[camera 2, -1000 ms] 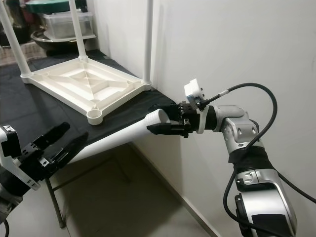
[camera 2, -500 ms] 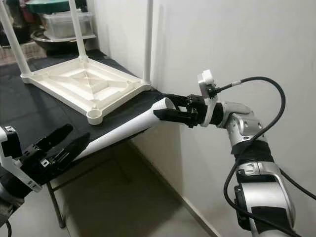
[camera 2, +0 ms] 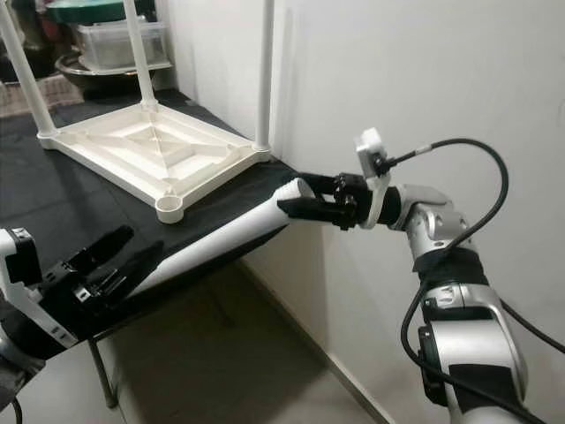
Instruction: Building children table
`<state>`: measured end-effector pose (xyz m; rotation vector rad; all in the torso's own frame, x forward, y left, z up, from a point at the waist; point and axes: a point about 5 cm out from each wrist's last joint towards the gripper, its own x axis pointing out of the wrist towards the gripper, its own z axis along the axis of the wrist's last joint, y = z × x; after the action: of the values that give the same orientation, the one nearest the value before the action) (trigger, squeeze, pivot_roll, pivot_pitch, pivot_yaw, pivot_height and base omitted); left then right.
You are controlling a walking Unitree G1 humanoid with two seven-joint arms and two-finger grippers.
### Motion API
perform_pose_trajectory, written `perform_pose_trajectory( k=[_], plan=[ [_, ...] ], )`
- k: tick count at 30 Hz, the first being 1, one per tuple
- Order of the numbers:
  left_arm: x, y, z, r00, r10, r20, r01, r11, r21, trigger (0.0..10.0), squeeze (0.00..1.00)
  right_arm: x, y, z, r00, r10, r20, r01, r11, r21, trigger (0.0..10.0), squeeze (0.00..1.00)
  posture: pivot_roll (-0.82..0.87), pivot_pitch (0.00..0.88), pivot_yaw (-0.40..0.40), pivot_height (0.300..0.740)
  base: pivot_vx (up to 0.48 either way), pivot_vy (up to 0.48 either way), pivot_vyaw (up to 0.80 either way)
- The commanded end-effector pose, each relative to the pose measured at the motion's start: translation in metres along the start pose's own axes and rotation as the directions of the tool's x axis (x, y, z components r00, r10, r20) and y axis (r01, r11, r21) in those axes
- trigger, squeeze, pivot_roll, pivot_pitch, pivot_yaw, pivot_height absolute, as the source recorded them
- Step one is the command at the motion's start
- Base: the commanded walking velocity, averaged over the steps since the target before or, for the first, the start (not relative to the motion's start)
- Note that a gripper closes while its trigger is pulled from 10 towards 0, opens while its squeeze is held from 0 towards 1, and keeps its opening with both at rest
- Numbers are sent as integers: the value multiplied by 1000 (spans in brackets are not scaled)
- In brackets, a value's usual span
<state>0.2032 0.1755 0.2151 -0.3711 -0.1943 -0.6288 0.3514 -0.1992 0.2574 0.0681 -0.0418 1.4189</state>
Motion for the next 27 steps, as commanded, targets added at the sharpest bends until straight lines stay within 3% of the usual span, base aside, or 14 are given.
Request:
perform_pose_trajectory(
  k=[1, 17, 19, 27],
  plan=[
    [-1, -2, -2, 1000, -3, -20, 3, 1000, -12, 10000, 0, -3, -1, 7, 1000, -2, 22, 2, 1000, -6, 0, 0, -9, 0, -51, 740, 0, 0, 0],
    [1, -6, -6, 999, -19, -31, 18, 999, -48, 10000, 0, -8, -2, 27, 998, 11, 61, -12, 1000, 20, 0, 0, -16, 0, -51, 740, 0, 0, 0],
    [1, -7, -7, 999, -22, -29, 20, 998, -63, 10000, 0, -9, -3, 38, 993, 2, 119, -6, 999, 39, 0, 0, -19, 0, -49, 740, 0, 0, 0],
    [2, -4, -7, 1000, -6, -8, 5, 995, -98, 10000, 0, -10, -4, 45, 985, -14, 170, 6, 999, 50, 0, 0, -25, 0, -48, 740, 0, 0, 0]
  ],
)
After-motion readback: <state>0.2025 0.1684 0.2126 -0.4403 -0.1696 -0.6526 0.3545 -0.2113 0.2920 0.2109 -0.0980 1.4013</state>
